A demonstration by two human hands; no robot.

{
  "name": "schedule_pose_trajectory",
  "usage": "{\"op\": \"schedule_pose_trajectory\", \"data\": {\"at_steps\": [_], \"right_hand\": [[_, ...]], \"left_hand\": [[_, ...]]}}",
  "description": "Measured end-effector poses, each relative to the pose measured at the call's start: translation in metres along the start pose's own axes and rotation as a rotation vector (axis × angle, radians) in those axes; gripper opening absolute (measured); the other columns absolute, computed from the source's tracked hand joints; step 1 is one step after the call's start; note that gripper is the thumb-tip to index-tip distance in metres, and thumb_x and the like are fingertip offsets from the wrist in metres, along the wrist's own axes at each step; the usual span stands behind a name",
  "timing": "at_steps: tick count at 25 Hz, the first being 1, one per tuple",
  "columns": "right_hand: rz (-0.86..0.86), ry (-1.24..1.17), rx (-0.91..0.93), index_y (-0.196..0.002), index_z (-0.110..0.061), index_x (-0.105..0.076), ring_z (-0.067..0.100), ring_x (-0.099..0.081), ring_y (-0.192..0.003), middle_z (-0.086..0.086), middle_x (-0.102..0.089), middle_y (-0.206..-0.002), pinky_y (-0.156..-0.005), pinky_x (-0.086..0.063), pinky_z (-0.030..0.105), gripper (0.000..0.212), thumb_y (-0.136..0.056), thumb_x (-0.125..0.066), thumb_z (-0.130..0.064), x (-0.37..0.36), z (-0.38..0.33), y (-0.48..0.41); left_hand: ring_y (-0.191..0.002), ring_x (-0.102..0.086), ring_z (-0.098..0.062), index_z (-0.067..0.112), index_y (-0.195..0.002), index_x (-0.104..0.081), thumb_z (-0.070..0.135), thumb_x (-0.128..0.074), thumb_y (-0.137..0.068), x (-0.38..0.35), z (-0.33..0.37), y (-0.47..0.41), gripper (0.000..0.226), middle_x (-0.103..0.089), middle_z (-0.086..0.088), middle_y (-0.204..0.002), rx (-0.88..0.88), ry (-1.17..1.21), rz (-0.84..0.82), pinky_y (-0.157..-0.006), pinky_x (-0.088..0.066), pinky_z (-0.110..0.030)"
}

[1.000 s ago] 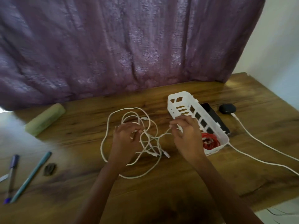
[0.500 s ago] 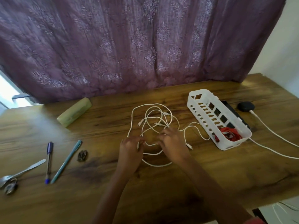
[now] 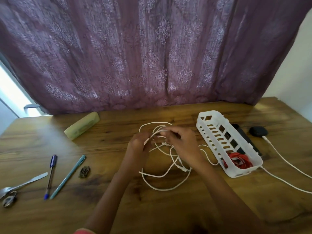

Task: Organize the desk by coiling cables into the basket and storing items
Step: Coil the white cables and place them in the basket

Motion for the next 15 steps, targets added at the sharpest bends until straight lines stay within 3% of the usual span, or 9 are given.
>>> {"op": "schedule_pose_trajectory", "data": {"at_steps": [5, 10, 12, 15], "right_hand": [[0.101, -0.313, 0.028, -0.087, -0.025, -0.069, 0.000, -0.049, -0.049, -0.008, -0.058, -0.057, -0.052, -0.046, 0.017, 0.012, -0.088, -0.059, -0.017, 0.032, -0.049, -0.020], [0.160, -0.632, 0.007, -0.092, -0.011, -0.067, 0.003, -0.040, -0.045, -0.005, -0.050, -0.053, -0.048, -0.043, 0.018, 0.014, -0.092, -0.054, -0.015, 0.048, -0.071, -0.039], [0.196, -0.824, -0.068, -0.088, -0.011, -0.067, 0.002, -0.039, -0.043, -0.004, -0.046, -0.053, -0.046, -0.042, 0.016, 0.018, -0.094, -0.051, -0.017, 0.052, -0.076, -0.048], [0.254, -0.983, -0.119, -0.085, -0.012, -0.066, 0.001, -0.041, -0.042, -0.004, -0.047, -0.052, -0.049, -0.045, 0.016, 0.020, -0.095, -0.049, -0.018, 0.057, -0.080, -0.057]], "left_hand": [[-0.051, -0.046, -0.001, 0.005, -0.085, -0.059, 0.010, -0.056, -0.090, 0.011, 0.011, -0.033, 0.008, -0.052, 0.008, -0.059, 0.174, 0.101, 0.020, -0.050, -0.036, -0.014], [-0.079, -0.059, 0.010, 0.014, -0.103, -0.055, 0.016, -0.058, -0.089, 0.022, 0.048, -0.049, 0.015, -0.062, 0.015, -0.089, 0.202, 0.232, 0.184, -0.071, -0.044, -0.005], [-0.085, -0.063, 0.000, 0.019, -0.101, -0.053, 0.026, -0.056, -0.090, 0.021, 0.067, -0.047, 0.014, -0.065, 0.008, -0.093, 0.226, 0.316, 0.216, -0.075, -0.051, -0.015], [-0.081, -0.067, -0.021, 0.010, -0.101, -0.061, 0.029, -0.047, -0.093, 0.009, 0.089, -0.046, 0.025, -0.070, -0.004, -0.086, 0.306, 0.578, 0.013, -0.075, -0.054, -0.033]]}}
Point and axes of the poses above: each hand's wrist, its own y-axis away from the middle knuckle, its own x-axis out of the back of the hand, z = x × y, the point moved 4 cm from there along -y, towards the middle knuckle
